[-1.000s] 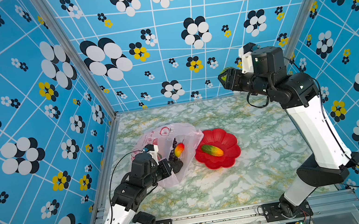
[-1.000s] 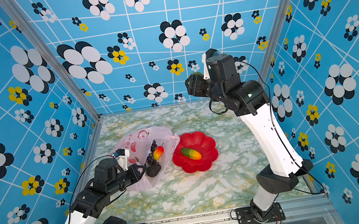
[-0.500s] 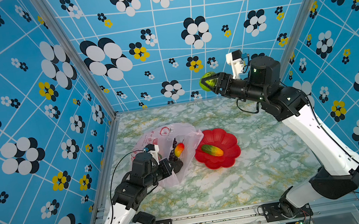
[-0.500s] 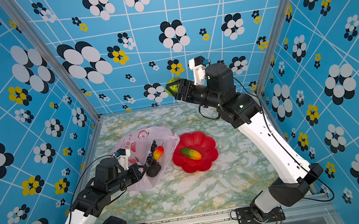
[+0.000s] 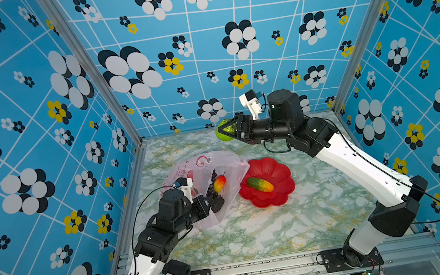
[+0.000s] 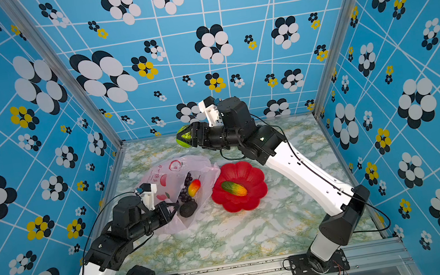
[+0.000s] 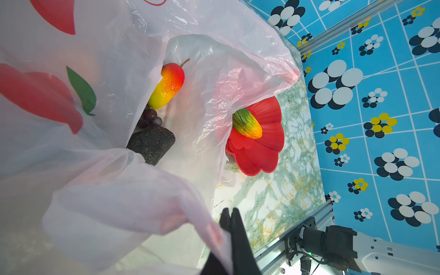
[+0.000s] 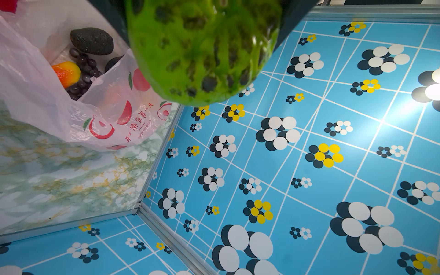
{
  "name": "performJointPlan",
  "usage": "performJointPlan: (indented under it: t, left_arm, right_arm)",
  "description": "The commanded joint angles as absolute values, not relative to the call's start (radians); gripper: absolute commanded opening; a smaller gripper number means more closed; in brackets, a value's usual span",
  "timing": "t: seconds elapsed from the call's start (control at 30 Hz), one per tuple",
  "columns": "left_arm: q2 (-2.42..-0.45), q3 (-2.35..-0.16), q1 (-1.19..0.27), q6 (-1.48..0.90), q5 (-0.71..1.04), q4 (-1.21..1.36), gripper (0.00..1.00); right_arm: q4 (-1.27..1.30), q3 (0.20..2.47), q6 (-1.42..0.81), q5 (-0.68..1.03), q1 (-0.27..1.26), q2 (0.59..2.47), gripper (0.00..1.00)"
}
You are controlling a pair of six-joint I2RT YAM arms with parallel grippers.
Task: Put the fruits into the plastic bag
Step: 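Lift the green fruit out of the bowl with the right gripper, then carry the green fruit into the bag opening held by the left gripper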
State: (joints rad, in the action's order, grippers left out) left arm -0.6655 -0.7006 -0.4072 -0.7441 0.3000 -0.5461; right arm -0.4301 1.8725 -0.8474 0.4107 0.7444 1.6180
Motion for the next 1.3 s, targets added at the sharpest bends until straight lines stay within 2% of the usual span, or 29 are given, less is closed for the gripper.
performJointPlan:
  t: [0.0,0.87,1.27]
  left_arm:
    - [-0.661,-0.708,-0.392,-0.755,0.314,-0.555,0.00]
    - [-0.538,-0.751,-0.313,-0.702,0.264,-0.707,0.00]
    - [-0.517,-0.771,-0.302,-0.683,0.255,-0.730,0.00]
  right_arm:
    - [-0.412,1.867,-0.865,0.441,0.762,1.634,0.33]
    - [-0.539,1.937,-0.857,0.526,0.853,1.906,0.26]
    - [-0.579,1.829,-0.839,0.538,0.860,1.964,0.24]
